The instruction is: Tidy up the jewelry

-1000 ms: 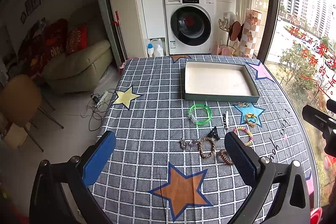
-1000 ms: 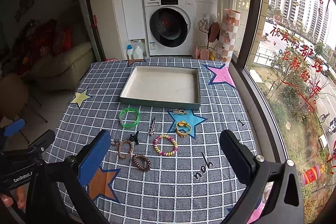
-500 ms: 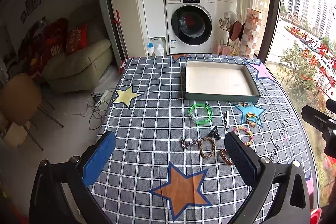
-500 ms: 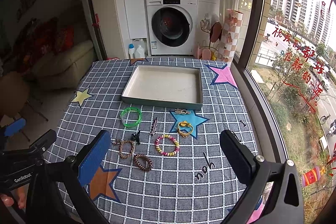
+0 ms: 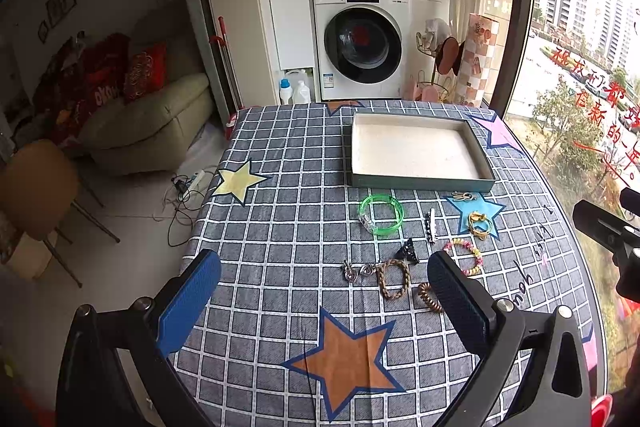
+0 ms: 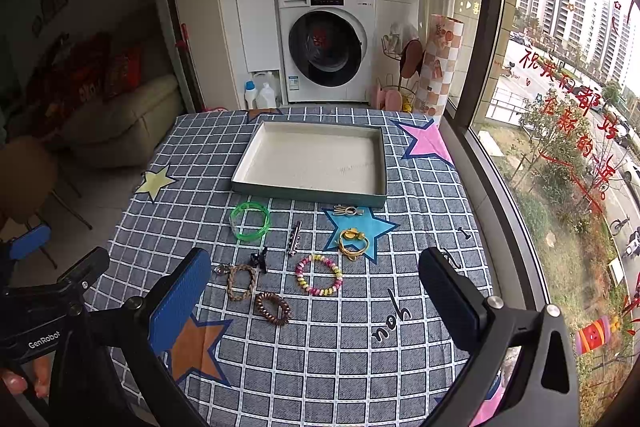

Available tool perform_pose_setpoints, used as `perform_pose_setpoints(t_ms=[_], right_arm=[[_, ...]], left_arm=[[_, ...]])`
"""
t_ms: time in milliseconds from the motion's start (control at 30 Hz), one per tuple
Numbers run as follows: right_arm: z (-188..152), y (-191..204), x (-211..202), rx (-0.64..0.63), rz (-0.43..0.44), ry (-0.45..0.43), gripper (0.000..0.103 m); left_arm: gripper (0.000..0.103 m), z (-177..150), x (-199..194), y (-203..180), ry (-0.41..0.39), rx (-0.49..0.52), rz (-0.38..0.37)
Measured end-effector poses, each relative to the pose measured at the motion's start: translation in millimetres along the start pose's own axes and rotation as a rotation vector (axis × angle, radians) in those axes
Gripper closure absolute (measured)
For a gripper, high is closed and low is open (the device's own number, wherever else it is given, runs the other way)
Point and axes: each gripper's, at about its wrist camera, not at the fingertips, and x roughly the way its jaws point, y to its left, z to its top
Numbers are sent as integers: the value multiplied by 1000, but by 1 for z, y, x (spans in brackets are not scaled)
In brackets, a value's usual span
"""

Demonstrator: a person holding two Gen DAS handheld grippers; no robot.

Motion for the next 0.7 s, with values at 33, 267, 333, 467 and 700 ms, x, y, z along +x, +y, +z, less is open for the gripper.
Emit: perform_pose_setpoints(t_ms=[33,267,333,467,700], right_arm=[[0,0,0,-1,1,0,0],[0,0,1,-2,2,2,0],[0,0,1,-1,2,3,0],[0,0,1,-1,2,3,0],[0,0,1,-1,2,5,0]], left_arm=[[0,0,0,0,0,-1,0],[0,0,0,0,-1,2,-1],[0,0,0,0,0,1,0],[0,-1,1,0,1,1,-1],[0,-2,2,-1,3,2,-1]])
